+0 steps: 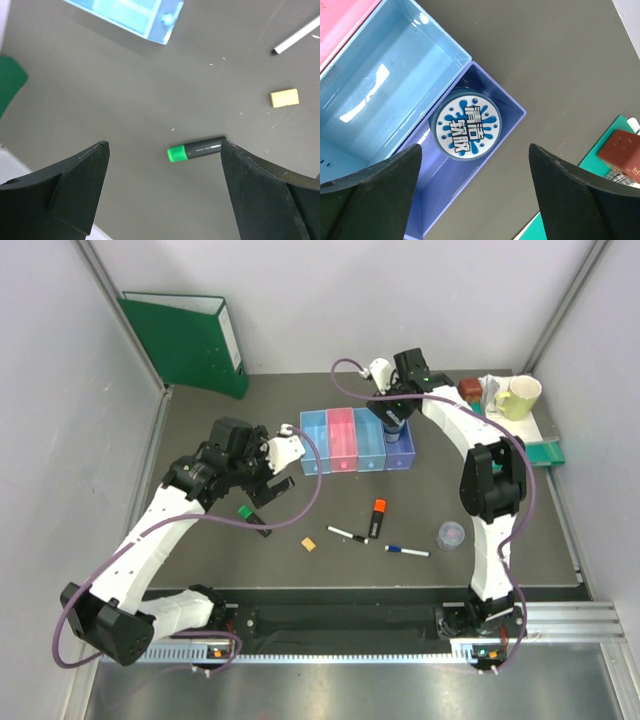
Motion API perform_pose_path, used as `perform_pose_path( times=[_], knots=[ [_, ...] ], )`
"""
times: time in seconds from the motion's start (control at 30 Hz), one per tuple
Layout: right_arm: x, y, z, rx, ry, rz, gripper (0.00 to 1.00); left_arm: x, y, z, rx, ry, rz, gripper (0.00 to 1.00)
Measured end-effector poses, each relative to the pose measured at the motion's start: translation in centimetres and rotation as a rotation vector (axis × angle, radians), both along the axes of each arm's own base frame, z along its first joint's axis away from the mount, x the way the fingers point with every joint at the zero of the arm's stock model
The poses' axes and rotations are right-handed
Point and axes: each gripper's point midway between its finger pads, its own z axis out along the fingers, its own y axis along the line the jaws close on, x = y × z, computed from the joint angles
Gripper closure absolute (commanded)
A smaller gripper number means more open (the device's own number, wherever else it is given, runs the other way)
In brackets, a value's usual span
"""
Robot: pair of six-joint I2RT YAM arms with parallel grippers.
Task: Sort the stationery into containers
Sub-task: Pick up the stationery from the center of the board.
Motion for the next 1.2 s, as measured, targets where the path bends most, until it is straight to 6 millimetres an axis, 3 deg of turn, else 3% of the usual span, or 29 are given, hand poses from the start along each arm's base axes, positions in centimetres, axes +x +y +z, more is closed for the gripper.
perform_pose_path(
  times=[0.17,0.37,0.47,0.6,0.73,0.83,0.97,1.2],
  knots=[
    [0.1,-0.2,0.2,-0.006,-0.007,-0.007,0.08,-0.9,-0.3,-2.0,0.010,0.050,-0.048,0.03],
    [0.0,-0.7,2.2,-0.010,-0.044,-0.022,0.07,-2.3,-2.3,-2.2,-0.016,0.070,-0.165,0.04],
    [-0.4,-1.2,4.9,-0.009,-0.091,-0.040,0.07,-3.9,-4.0,-3.4,-0.002,0.088,-0.281,0.04],
    [-2.2,-2.3,10.9,0.010,-0.194,-0.066,0.07,-7.1,-5.0,-7.8,0.072,0.172,-0.435,0.04],
    [-6.2,-4.4,16.2,0.004,-0.291,-0.078,0.06,-8.1,-5.0,-11.6,0.125,0.255,-0.480,0.04],
    [-9.5,-6.1,18.6,-0.010,-0.337,-0.085,0.05,-7.4,-5.7,-13.2,0.132,0.252,-0.482,0.04],
    [-12.9,-8.3,18.7,-0.035,-0.333,-0.110,0.05,-7.6,-6.5,-14.3,0.135,0.220,-0.521,0.05],
    [-16.7,-10.1,13.7,-0.089,-0.196,-0.124,0.05,-8.7,-7.5,-17.1,0.182,0.265,-0.607,0.08]
  ],
)
